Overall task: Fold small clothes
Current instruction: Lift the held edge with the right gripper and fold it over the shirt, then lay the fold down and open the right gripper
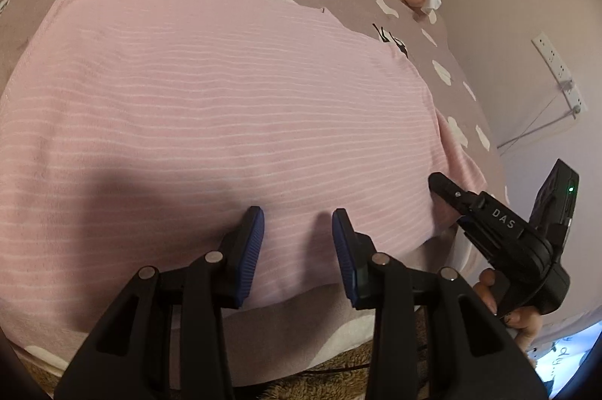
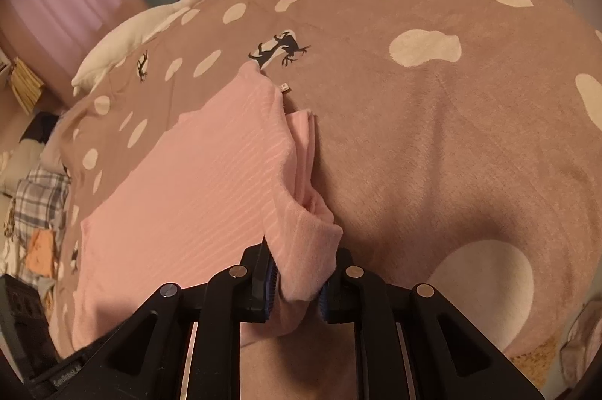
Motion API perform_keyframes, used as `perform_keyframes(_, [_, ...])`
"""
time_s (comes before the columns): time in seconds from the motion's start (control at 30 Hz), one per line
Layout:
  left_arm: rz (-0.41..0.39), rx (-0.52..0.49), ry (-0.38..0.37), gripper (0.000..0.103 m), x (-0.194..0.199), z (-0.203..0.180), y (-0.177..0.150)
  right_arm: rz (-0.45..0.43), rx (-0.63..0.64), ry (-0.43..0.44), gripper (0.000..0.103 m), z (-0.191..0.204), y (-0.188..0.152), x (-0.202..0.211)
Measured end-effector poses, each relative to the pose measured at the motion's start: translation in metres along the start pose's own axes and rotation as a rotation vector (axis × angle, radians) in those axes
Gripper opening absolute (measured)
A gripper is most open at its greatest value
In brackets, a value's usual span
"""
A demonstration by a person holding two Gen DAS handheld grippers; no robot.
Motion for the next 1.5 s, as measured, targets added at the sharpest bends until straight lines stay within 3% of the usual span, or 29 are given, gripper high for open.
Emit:
perform_keyframes(0.2, [-0.017, 0.022, -0.046, 0.038, 0.006, 0.005, -0.006, -0.038, 0.045, -0.014, 0.015, 0.014, 0.003, 0.0])
perform_keyframes(0.33, [-0.021, 0.037, -0.054, 0.039, 0.023, 0.007, -0.013, -0.076, 0.092, 0.038, 0.015, 0.029, 0.009, 0.017])
perform_keyframes(0.4, [-0.071, 0.042, -0.031, 0.041, 0.044, 0.01, -0.018, -0.102, 0.13, 0.069, 0.015, 0.042, 0.013, 0.029])
perform_keyframes(0.5, [-0.157, 0.062, 0.007, 0.056, 0.074, 0.019, -0.021, -0.141, 0.201, 0.131, 0.015, 0.067, 0.016, 0.048])
perform_keyframes(0.67, [-0.258, 0.15, 0.056, 0.06, 0.118, 0.053, -0.03, -0.165, 0.371, 0.184, 0.015, 0.123, 0.008, 0.06])
perform_keyframes(0.9, [-0.295, 0.257, 0.088, 0.061, 0.14, 0.089, -0.044, -0.067, 0.573, 0.212, 0.015, 0.187, -0.021, 0.026])
perform_keyframes(1.03, [-0.289, 0.287, 0.082, 0.061, 0.141, 0.099, -0.048, 0.042, 0.672, 0.197, 0.015, 0.208, -0.046, -0.008])
perform_keyframes(1.2, [-0.269, 0.297, 0.07, 0.061, 0.137, 0.102, -0.046, 0.206, 0.692, 0.178, 0.015, 0.21, -0.062, -0.049])
perform_keyframes(1.37, [-0.269, 0.279, 0.035, 0.069, 0.138, 0.097, -0.042, 0.24, 0.673, 0.207, 0.016, 0.205, -0.061, -0.047])
perform_keyframes(1.43, [-0.268, 0.26, 0.013, 0.07, 0.139, 0.094, -0.039, 0.251, 0.665, 0.232, 0.022, 0.199, -0.058, -0.038])
perform_keyframes(1.5, [-0.263, 0.239, -0.013, 0.071, 0.14, 0.09, -0.035, 0.247, 0.652, 0.252, 0.056, 0.19, -0.055, -0.028])
Point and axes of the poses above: each gripper's, at about its wrist camera, not at the fingertips, and x roughly against the way its jaws point, z to its left, y to its top, the point moved 1 cm from there along -x, roughly the way its jaws point, and after that the axes turned 15 degrees about z, right-handed, at the moved point
